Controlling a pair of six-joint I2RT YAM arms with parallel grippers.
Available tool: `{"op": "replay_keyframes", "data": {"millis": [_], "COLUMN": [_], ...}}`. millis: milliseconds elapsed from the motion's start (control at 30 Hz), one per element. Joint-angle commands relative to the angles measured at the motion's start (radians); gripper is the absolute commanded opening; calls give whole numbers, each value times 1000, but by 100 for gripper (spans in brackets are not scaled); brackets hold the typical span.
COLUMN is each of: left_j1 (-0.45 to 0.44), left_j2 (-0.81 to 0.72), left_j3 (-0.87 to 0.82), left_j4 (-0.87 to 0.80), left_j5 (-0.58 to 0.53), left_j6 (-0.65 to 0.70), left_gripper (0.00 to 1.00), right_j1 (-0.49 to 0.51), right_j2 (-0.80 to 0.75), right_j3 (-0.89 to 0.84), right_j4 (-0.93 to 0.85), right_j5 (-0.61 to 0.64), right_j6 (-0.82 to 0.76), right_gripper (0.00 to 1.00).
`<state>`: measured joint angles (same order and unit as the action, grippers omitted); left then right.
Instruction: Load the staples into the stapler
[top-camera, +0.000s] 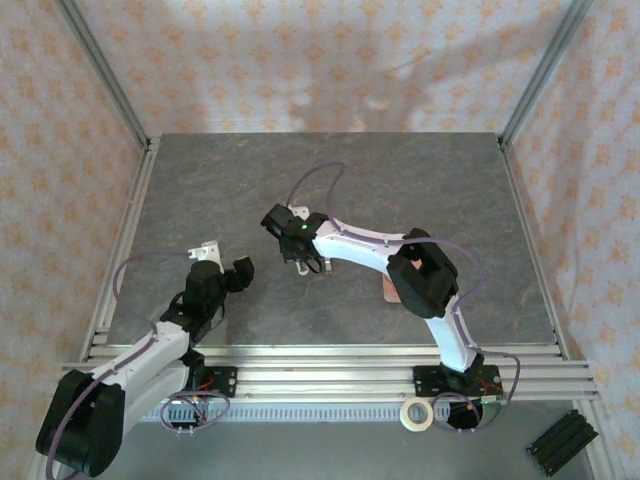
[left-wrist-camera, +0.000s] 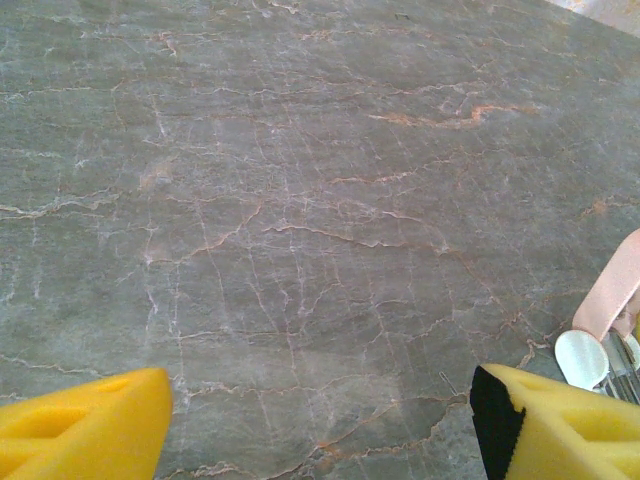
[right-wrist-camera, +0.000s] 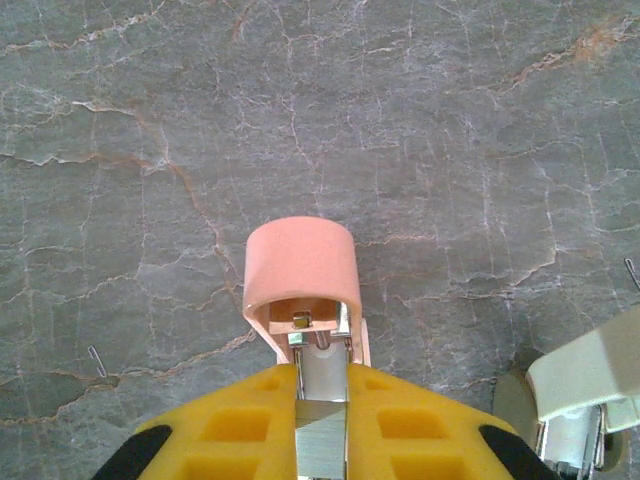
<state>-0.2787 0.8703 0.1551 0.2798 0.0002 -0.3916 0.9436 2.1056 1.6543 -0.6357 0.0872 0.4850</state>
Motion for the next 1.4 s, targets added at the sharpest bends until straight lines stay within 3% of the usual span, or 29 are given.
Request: {"op": "replay_keyframes", "data": {"millis": [0, 1367], "left_j1": [9, 8], "left_j2": [2, 25], "left_j3": [17, 29], "left_j4": [2, 17], "left_j5": [2, 9], "left_j6": [22, 28], "left_gripper": [79, 78], "right_j1": [-1, -1], "right_j2": [7, -24], "right_j3": [-9, -69], "right_j4": [-12, 50], "right_j5": [22, -1], "right_j6": [-5, 15], "right_gripper": [16, 15]}}
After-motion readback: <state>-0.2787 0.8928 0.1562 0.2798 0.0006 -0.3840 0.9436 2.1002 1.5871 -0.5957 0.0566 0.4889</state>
